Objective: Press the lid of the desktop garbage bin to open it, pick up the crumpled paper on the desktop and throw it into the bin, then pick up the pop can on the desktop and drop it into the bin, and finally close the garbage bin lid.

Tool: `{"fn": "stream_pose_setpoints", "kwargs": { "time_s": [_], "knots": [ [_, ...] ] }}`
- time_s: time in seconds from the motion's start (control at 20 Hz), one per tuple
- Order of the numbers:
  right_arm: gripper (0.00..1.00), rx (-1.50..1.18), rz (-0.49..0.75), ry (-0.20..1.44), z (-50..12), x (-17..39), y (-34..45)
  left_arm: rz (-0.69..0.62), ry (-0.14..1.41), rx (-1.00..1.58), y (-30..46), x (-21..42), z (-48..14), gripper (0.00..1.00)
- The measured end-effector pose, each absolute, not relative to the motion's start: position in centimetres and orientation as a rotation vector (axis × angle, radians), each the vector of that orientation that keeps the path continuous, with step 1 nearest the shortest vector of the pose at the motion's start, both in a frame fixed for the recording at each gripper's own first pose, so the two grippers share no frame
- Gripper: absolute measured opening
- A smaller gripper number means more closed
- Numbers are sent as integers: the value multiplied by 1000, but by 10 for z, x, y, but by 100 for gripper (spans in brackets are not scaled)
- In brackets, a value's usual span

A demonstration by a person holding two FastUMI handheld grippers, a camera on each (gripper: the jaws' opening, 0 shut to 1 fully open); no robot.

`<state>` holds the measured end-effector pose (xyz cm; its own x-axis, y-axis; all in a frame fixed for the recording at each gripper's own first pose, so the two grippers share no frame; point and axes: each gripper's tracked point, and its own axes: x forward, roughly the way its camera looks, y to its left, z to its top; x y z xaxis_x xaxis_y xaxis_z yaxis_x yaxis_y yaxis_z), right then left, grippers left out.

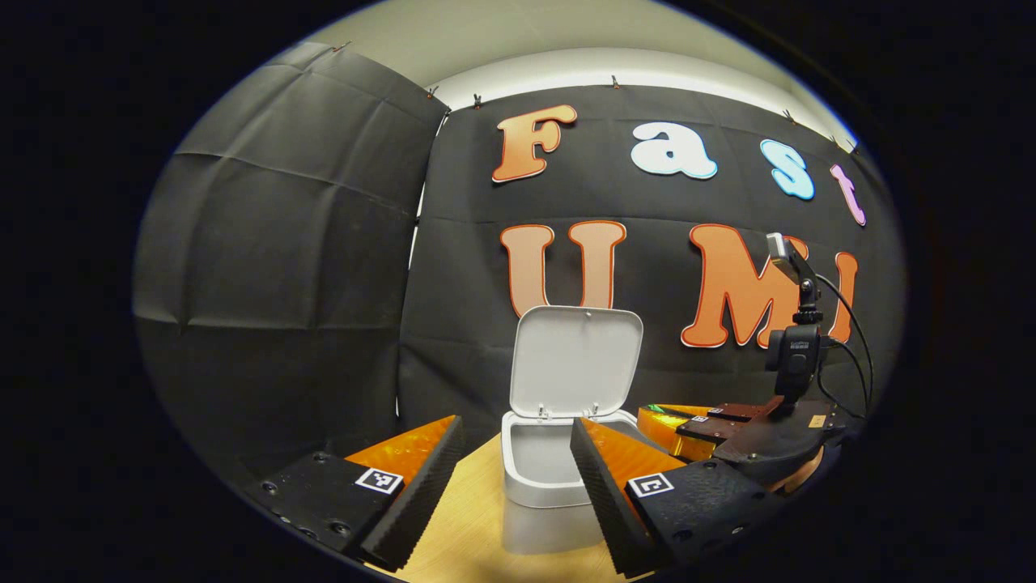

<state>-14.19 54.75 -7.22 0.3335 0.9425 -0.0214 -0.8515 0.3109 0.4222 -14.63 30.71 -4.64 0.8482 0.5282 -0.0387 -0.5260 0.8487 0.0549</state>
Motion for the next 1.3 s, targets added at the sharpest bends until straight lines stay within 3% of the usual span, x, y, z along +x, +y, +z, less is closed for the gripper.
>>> {"fn": "stream_pose_setpoints", "kwargs": {
  "time_s": [0.35,0.7,0.95,1.3],
  "knots": [
    [13,358,1181,282,-77,-138,552,557,55,35,313,-149,-48,86],
    [28,350,1170,264,-81,-132,553,566,50,38,316,-155,-47,86],
    [56,339,1161,240,-76,-129,551,565,51,39,313,-153,-47,86],
    [76,272,1137,220,-84,-124,522,504,53,22,288,-135,-48,86]
  ]
}}
